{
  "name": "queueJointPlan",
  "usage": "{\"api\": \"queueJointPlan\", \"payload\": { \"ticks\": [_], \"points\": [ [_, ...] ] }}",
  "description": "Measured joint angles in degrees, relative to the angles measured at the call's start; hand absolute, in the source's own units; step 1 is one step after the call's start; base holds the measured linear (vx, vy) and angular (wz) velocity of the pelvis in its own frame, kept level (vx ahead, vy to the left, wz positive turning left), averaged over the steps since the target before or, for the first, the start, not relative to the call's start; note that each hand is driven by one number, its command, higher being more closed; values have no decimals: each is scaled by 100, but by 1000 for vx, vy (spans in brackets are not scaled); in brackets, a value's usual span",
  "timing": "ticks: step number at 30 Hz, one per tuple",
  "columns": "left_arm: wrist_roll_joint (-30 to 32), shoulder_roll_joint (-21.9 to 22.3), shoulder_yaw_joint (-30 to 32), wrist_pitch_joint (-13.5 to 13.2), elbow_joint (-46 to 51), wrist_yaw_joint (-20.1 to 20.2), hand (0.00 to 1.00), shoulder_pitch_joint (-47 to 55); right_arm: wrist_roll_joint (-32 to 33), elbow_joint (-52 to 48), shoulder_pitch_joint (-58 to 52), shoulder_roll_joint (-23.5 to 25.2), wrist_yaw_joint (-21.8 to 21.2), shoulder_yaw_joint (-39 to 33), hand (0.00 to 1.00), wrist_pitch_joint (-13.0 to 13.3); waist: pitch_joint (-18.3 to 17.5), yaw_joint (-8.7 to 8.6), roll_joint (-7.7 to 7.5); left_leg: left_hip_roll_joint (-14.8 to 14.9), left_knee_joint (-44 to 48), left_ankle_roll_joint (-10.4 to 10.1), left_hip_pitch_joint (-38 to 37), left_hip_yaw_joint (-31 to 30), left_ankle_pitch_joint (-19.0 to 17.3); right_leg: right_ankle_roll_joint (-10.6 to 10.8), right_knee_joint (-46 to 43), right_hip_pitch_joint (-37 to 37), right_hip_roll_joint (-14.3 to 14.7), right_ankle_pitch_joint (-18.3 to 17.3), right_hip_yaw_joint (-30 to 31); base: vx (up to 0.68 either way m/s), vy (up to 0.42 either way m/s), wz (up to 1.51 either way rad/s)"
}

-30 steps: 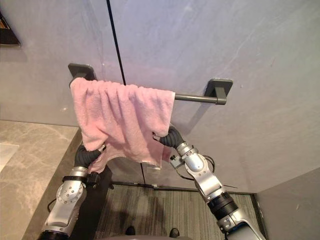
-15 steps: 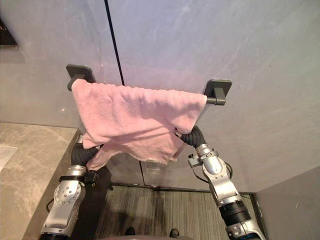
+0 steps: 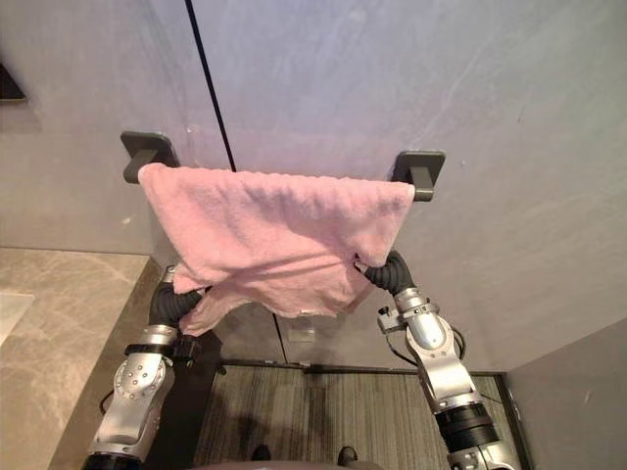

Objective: Organize washtable

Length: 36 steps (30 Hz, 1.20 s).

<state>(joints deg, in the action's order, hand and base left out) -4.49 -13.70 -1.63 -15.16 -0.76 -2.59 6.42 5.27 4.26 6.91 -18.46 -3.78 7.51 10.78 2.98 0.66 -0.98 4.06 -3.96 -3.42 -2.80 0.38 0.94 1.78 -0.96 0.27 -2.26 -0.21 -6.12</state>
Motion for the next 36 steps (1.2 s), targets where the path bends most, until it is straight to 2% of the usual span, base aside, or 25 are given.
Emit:
{"api": "queueJointPlan", "payload": {
  "ticks": [8, 18, 21, 28, 29, 36],
  "points": [
    [13, 76, -51, 27, -633, 52, 100, -50, -1, 178, 2, 129, -18, 2, 100, 8, -5, 0, -8, 5, 5, 1, -4, 56, -1, 9, -98, -69, 2, -37, 61, -12, -3, -3],
    [53, 77, -45, 25, -1115, 105, 100, -292, -17, 614, 93, 259, -15, 1, 100, 178, -17, -56, -24, -2, -7, -2, -1, 2, 0, 4, -20, -26, -1, -19, -10, -2, -3, 2],
    [57, 96, -30, 14, -1227, 103, 100, -315, -24, 799, 173, 442, 12, -7, 100, 210, -30, -143, -30, -4, -22, -2, -8, -16, 0, 3, 115, 49, 4, 31, -32, 5, -3, 3],
    [66, 190, -7, 25, -1363, 61, 100, -444, -174, 1031, 271, 702, 161, -102, 100, 218, -35, -161, -35, -4, -110, -2, -75, 23, 1, 15, 266, 135, 13, 87, -12, 0, 0, -1],
    [69, 193, -7, 22, -1402, 39, 0, -442, -216, 1063, 270, 716, 184, -101, 0, 218, -36, -163, -38, -7, -128, -2, -125, 27, -1, 18, 301, 194, 12, 90, -13, 0, 0, 0],
    [75, 218, 11, 93, -1447, -139, 0, -462, -379, 1368, 205, 873, 299, -346, 0, 131, -25, -165, -47, -6, -136, -5, -146, 42, -5, 21, 344, 229, 12, 91, -14, 0, 0, 0]
  ]
}}
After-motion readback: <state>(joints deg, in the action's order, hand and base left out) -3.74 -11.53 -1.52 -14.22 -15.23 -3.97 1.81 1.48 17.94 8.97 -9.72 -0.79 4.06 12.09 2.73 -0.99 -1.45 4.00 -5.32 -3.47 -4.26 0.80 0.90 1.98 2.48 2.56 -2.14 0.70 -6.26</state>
